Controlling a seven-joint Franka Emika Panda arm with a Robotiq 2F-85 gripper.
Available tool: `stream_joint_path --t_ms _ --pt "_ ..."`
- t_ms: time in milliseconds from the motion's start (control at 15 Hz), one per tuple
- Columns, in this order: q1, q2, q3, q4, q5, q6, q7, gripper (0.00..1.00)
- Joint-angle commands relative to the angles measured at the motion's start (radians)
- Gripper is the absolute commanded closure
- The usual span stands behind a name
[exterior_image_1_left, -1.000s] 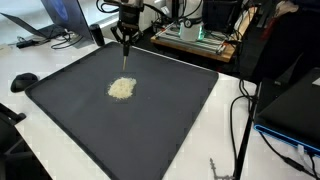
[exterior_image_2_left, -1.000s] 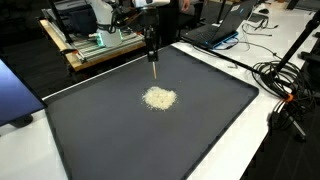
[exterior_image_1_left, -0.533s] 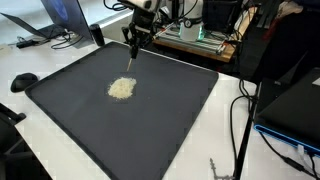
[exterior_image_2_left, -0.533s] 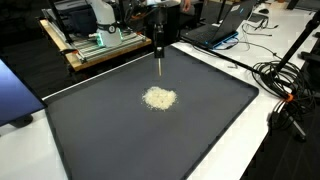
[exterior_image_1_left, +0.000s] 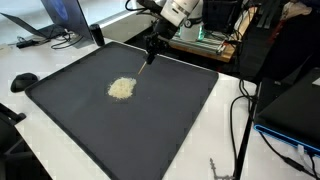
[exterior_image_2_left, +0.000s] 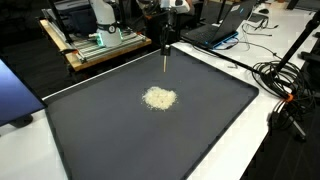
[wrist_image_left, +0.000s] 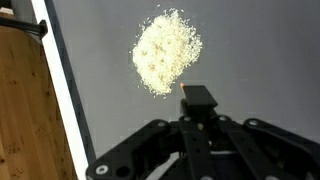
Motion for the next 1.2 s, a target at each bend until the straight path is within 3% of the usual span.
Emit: stream_joint_path --t_ms 0,600,1133 --pt "0.075 0.069 0.033 0.053 -0.100 -0.129 0.105 0.97" --pt "0.215 0.281 0.083 0.194 -0.199 -0.417 0.254 0.97" --pt "0.289 0.441 0.102 0.294 -0.225 -0.586 0.313 0.97"
